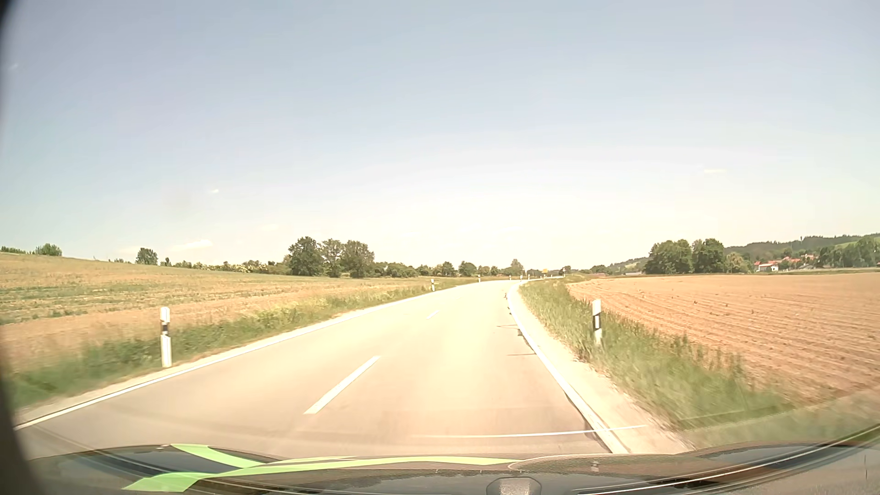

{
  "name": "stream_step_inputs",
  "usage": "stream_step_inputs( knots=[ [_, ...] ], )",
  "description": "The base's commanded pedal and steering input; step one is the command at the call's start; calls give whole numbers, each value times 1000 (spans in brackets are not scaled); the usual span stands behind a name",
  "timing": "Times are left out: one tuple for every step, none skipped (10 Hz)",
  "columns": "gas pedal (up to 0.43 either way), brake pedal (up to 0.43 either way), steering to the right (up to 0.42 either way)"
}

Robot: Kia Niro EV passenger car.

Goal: Follow the waypoints while adhering to traffic rules and regulations

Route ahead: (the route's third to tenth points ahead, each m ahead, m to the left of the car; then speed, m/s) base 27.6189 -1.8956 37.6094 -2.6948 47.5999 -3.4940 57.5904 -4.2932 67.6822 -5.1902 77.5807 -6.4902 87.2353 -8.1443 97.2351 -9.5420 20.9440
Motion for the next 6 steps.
stream_step_inputs(
  knots=[
    [138,0,1],
    [138,0,1],
    [130,0,1],
    [130,0,3],
    [130,0,6],
    [130,0,9]
  ],
)
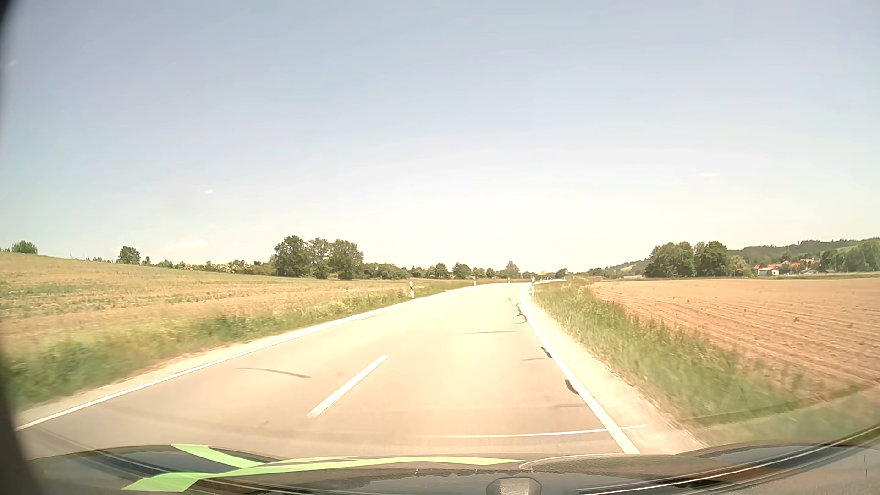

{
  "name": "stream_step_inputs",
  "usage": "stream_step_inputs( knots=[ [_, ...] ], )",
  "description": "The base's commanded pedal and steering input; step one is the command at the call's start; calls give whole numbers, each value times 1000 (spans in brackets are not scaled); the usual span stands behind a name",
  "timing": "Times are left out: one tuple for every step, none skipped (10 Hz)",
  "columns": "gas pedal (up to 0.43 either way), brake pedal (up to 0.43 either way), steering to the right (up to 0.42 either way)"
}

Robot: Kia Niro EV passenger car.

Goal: Follow the waypoints while adhering to traffic rules and regulations

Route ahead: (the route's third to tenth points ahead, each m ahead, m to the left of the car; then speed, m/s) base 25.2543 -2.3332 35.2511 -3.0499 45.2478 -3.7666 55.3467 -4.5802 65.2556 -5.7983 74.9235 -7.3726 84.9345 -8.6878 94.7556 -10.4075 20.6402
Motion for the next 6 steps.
stream_step_inputs(
  knots=[
    [138,0,10],
    [138,0,10],
    [138,0,11],
    [138,0,14],
    [118,0,15],
    [98,0,15]
  ],
)
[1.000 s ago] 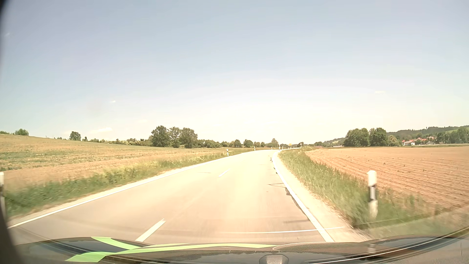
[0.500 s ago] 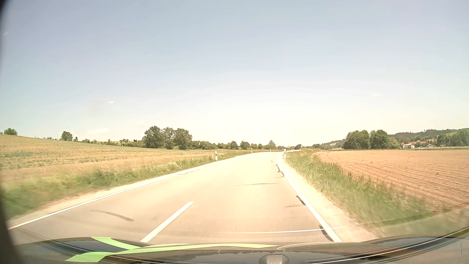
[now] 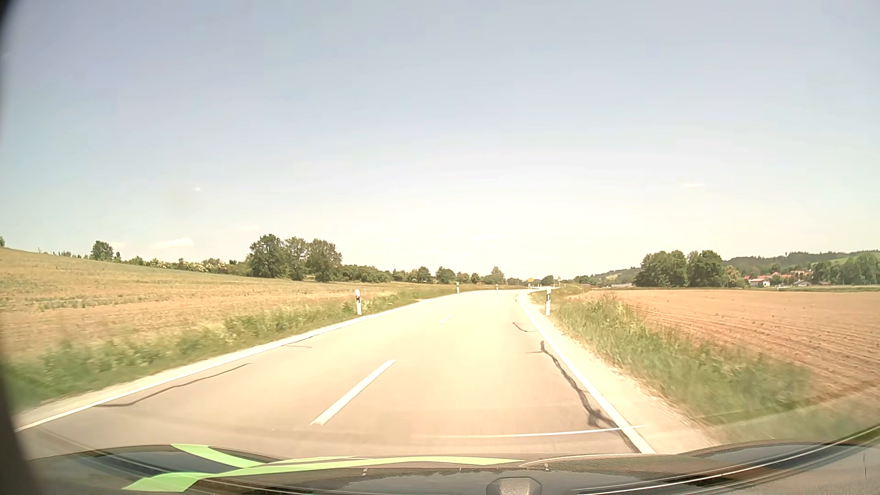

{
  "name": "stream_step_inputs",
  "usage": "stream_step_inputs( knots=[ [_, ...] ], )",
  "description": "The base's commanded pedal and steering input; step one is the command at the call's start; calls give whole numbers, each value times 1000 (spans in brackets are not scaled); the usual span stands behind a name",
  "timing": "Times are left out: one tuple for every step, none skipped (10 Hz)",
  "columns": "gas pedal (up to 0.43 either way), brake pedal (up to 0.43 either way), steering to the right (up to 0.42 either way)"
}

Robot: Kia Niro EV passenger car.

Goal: Follow the waypoints while adhering to traffic rules and regulations

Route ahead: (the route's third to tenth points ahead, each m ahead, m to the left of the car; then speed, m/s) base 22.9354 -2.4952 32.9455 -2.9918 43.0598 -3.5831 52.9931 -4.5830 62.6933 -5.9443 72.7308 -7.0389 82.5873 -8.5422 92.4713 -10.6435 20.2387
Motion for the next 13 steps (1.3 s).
stream_step_inputs(
  knots=[
    [79,0,15],
    [79,0,15],
    [87,0,15],
    [87,0,15],
    [98,0,15],
    [98,0,14],
    [87,0,13],
    [0,0,12],
    [0,0,12],
    [0,0,11],
    [0,0,9],
    [0,0,8],
    [0,0,8]
  ],
)
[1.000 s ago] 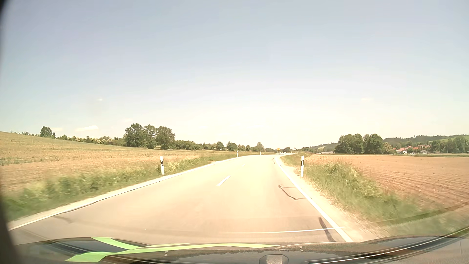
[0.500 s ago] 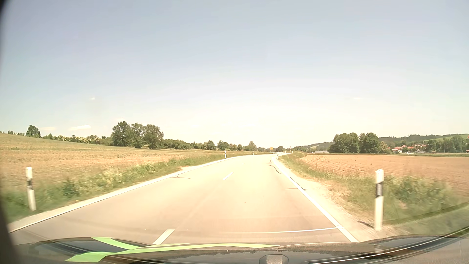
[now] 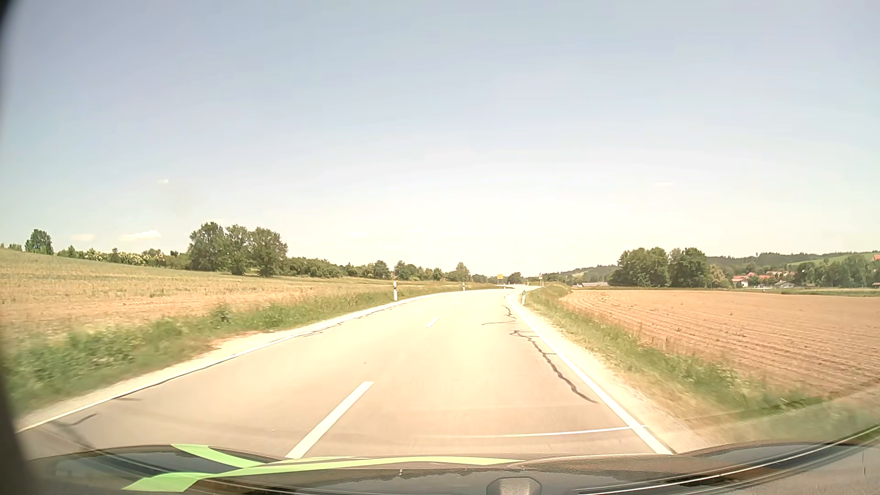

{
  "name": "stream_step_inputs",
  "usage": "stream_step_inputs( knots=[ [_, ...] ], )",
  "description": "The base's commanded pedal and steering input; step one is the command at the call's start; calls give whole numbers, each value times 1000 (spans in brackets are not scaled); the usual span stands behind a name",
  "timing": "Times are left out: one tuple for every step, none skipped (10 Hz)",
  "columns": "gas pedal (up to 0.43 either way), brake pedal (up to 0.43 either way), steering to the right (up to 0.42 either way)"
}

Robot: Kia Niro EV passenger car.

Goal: Follow the waypoints while adhering to traffic rules and regulations

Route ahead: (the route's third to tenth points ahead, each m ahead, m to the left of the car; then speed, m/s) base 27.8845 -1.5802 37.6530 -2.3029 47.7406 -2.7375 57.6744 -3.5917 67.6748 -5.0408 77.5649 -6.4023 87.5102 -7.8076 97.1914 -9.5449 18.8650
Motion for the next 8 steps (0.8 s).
stream_step_inputs(
  knots=[
    [39,0,8],
    [67,0,8],
    [79,0,8],
    [87,0,8],
    [87,0,8],
    [87,0,8],
    [87,0,8],
    [98,0,8]
  ],
)
